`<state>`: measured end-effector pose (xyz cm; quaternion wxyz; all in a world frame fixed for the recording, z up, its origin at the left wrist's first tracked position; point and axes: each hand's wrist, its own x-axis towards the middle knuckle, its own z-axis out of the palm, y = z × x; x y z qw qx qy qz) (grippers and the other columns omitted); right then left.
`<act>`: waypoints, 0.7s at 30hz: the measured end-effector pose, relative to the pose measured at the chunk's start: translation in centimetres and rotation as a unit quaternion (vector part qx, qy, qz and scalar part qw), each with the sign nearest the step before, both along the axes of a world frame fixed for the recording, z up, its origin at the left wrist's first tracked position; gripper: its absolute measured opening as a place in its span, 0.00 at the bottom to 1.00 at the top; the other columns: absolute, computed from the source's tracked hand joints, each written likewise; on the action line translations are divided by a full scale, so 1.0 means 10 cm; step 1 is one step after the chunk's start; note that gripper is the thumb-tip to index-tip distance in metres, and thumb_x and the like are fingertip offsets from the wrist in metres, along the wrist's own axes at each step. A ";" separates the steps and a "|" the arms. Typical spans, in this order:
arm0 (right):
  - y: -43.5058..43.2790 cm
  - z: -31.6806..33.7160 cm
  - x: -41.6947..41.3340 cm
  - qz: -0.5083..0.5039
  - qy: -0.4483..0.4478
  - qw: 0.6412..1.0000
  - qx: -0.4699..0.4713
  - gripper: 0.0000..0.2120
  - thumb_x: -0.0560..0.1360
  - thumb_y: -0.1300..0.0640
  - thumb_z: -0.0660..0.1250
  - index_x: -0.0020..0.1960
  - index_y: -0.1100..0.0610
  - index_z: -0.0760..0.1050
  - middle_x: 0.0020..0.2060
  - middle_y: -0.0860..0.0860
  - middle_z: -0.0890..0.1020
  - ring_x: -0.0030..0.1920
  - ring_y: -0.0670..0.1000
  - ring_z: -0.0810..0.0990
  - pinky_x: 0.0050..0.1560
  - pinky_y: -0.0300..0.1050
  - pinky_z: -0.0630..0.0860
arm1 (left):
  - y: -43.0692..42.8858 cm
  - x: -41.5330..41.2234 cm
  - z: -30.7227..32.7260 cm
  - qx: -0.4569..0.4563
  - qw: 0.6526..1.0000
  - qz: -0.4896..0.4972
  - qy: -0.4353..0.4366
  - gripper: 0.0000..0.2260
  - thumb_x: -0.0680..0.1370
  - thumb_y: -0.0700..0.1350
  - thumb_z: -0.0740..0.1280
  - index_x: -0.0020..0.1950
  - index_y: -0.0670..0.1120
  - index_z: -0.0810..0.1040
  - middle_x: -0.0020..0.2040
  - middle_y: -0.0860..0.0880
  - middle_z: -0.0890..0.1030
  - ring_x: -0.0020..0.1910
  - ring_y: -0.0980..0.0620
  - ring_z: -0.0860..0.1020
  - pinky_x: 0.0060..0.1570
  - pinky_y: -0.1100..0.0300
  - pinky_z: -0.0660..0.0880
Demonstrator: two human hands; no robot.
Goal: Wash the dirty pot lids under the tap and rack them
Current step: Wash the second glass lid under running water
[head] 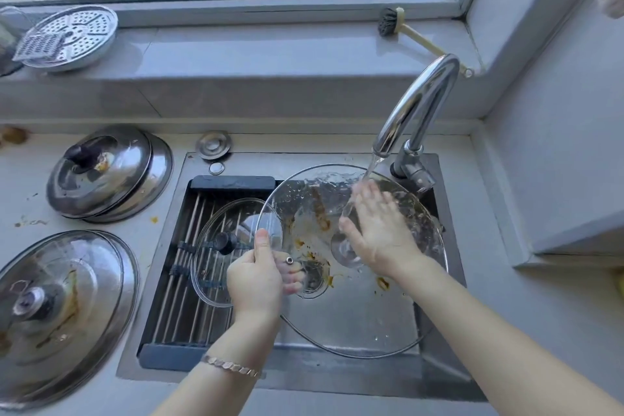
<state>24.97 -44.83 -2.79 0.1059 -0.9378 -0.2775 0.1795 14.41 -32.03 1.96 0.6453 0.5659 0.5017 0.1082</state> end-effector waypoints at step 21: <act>0.13 -0.12 0.01 -0.052 -0.020 0.998 0.020 0.42 0.69 0.33 0.30 0.74 0.59 0.32 0.74 0.55 0.33 0.71 0.48 0.29 0.70 0.45 0.30 | 0.01 0.01 -0.06 0.021 0.999 -0.035 0.008 0.23 0.80 0.52 0.58 0.37 0.34 0.74 0.28 0.38 0.76 0.17 0.53 0.76 0.17 0.64 0.73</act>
